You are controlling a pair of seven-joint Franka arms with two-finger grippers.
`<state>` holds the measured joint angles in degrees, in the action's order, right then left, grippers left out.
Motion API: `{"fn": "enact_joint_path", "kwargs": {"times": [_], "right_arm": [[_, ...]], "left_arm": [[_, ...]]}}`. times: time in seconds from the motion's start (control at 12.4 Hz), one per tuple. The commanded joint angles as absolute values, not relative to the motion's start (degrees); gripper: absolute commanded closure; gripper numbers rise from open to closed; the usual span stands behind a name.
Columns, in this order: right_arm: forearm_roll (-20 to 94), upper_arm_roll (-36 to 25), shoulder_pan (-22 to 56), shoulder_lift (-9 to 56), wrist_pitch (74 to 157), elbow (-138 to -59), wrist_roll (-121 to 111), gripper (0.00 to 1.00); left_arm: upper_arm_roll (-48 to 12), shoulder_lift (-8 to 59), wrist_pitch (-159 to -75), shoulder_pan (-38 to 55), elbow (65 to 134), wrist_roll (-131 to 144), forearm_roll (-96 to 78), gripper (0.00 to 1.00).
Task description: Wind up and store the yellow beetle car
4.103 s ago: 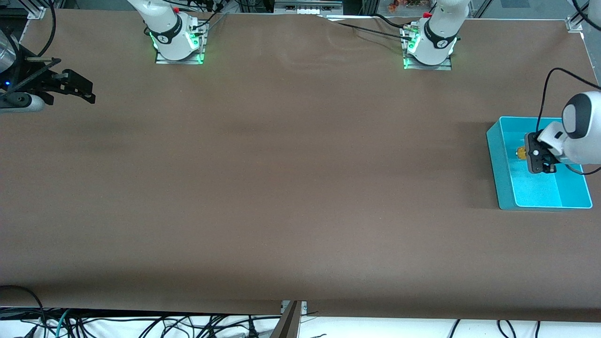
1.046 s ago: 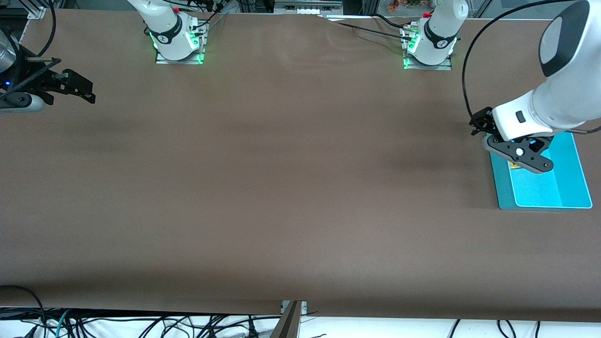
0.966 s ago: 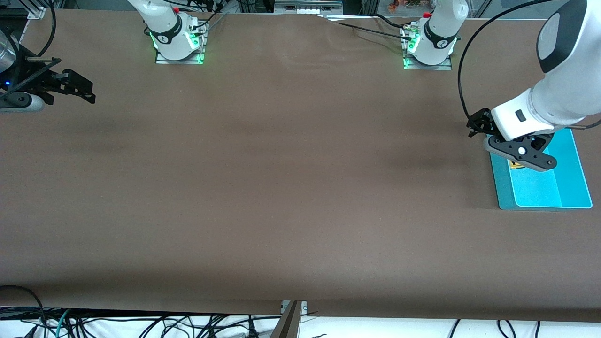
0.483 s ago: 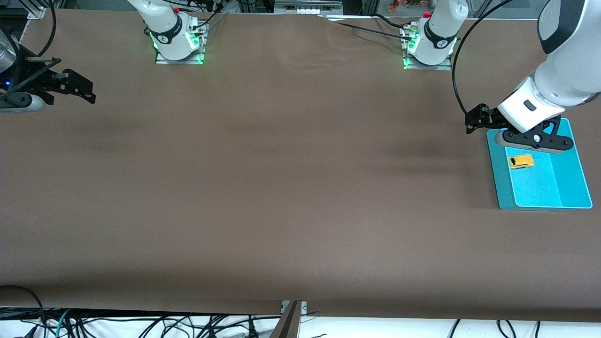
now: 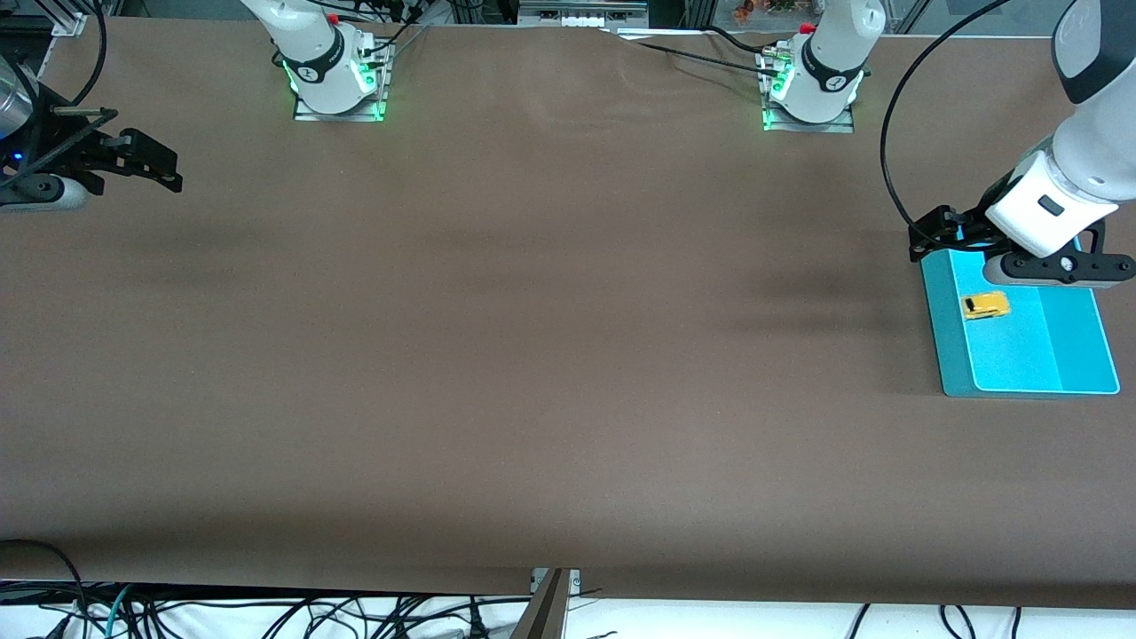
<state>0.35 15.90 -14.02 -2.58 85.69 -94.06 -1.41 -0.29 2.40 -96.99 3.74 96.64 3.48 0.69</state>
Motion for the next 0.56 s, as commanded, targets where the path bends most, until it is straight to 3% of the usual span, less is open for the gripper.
{"fn": "enact_joint_path", "kwargs": {"times": [0.0,0.48], "right_arm": [[1.67,15.91,-13.89,-2.55,83.06,-92.9,-0.35,0.0],[1.67,15.82,-13.97,-2.46,83.58,-92.9,-0.35,0.0]], "left_arm": [[-0.62,-0.18,-98.96,3.69,98.61,4.31,-0.79,0.0],[-0.61,-1.32,-99.06,2.99,100.11,3.51,-0.35,0.0]]}}
